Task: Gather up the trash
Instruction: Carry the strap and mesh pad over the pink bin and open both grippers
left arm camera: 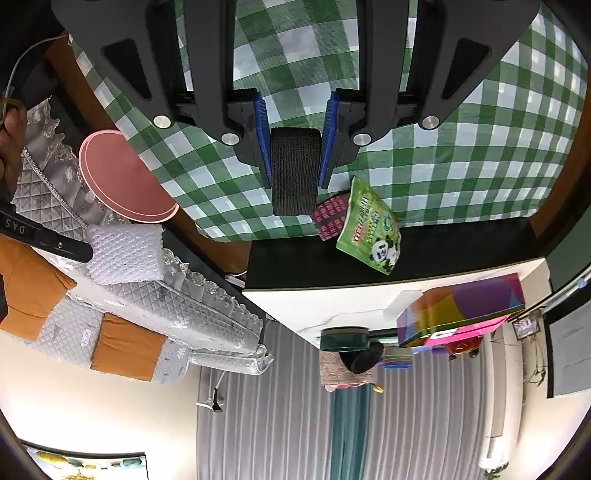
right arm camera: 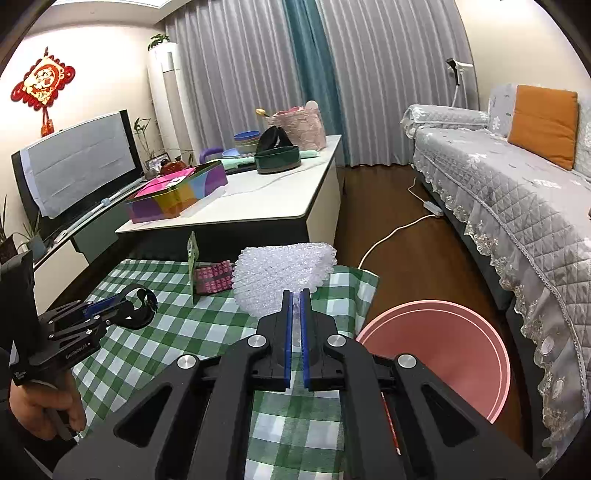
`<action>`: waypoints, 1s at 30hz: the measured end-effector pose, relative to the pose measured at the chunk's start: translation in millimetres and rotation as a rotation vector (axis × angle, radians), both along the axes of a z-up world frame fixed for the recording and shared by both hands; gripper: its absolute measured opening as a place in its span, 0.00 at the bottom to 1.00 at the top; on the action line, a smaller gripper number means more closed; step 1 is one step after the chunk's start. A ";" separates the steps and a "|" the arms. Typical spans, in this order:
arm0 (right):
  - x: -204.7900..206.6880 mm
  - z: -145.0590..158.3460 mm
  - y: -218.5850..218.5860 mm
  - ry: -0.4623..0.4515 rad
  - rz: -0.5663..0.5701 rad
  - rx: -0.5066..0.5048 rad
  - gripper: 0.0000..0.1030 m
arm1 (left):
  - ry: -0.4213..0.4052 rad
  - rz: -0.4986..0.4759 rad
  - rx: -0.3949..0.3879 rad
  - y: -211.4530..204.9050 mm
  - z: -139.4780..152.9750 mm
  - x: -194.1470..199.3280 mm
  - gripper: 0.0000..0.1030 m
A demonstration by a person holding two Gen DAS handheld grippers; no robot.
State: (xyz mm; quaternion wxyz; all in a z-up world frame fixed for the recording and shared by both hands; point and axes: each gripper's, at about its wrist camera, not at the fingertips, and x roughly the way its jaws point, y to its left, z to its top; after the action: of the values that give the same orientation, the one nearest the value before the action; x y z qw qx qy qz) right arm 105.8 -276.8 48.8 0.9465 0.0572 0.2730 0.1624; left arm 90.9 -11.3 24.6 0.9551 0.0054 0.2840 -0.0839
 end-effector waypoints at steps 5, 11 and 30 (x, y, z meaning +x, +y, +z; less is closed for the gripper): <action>-0.4 -0.2 -3.6 -0.001 -0.015 0.002 0.04 | 0.003 -0.010 -0.001 -4.8 -2.6 2.4 0.23; 0.1 0.5 -4.6 -0.002 -0.025 -0.004 0.04 | 0.004 -0.015 -0.006 -7.6 -4.5 4.7 0.23; -3.4 2.4 -34.9 -0.024 -0.146 -0.052 0.04 | -0.008 -0.053 -0.004 -40.0 -3.6 11.6 0.23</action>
State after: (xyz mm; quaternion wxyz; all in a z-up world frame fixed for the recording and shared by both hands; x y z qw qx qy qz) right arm 102.4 -311.7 51.2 0.9601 0.0503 0.2611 0.0866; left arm 102.5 -51.3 21.0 0.9537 0.0114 0.2799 -0.1095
